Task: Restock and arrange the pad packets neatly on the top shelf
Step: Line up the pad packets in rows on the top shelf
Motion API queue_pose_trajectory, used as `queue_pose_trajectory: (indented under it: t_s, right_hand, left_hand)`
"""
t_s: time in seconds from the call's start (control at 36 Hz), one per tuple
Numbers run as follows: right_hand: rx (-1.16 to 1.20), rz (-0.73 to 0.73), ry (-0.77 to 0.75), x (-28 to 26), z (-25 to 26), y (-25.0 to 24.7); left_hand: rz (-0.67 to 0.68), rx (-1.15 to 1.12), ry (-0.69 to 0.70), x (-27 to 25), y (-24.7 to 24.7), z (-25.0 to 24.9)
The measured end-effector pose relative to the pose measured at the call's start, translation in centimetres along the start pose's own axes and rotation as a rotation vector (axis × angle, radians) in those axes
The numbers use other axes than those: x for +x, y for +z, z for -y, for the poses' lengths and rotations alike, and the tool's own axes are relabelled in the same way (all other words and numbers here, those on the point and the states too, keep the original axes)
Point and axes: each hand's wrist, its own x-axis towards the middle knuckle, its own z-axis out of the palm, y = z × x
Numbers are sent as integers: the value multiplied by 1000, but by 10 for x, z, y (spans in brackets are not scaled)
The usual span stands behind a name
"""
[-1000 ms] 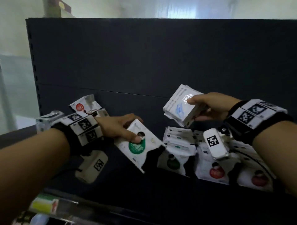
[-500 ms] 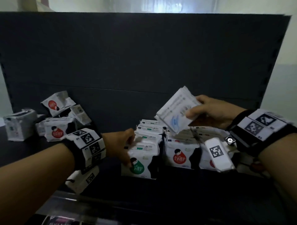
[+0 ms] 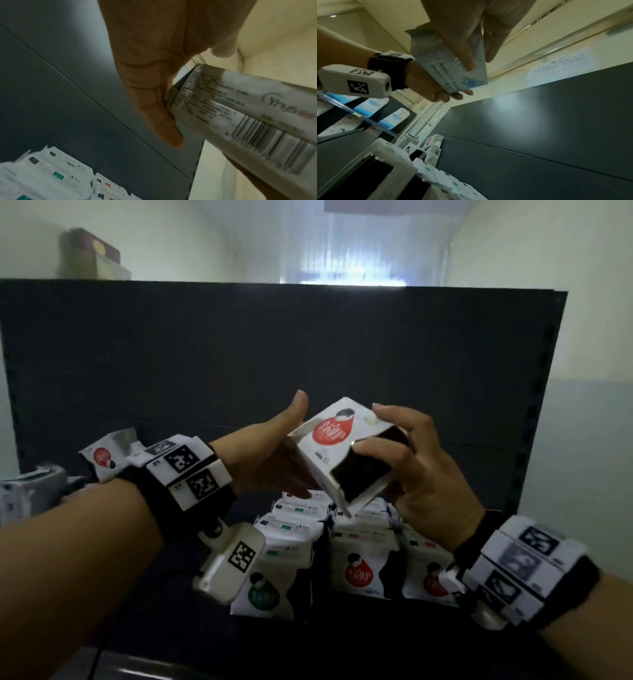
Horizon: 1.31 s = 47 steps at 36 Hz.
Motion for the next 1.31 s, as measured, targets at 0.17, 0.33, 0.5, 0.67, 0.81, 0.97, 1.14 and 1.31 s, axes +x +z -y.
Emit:
queue_pose_trajectory:
  t_s: [0.17, 0.33, 0.5, 0.67, 0.81, 0.97, 1.14, 1.31]
  right_hand:
    - [-48, 114, 49, -11, -3, -2]
    - [433, 174, 510, -21, -16, -13]
    - [769, 414, 893, -11, -21, -35]
    - [574, 624, 856, -18, -25, -45]
    - [351, 797, 917, -36, -59, -87]
    - [182, 1069, 1023, -80, -95, -133]
    - [186, 1251, 1146, -123, -97, -146]
    - [12, 1297, 1022, -142, -87, -133]
  left_hand:
    - [-17, 31, 79, 2, 6, 2]
    - [-95, 3, 110, 0, 10, -1]
    - [45, 43, 118, -1, 30, 0]
    - [13, 471, 207, 3, 41, 11]
    - [158, 1165, -45, 2, 19, 32]
    - [214, 1398, -319, 6, 2, 65]
    - [238, 1437, -390, 14, 2, 72]
    - [239, 1462, -376, 19, -1, 76]
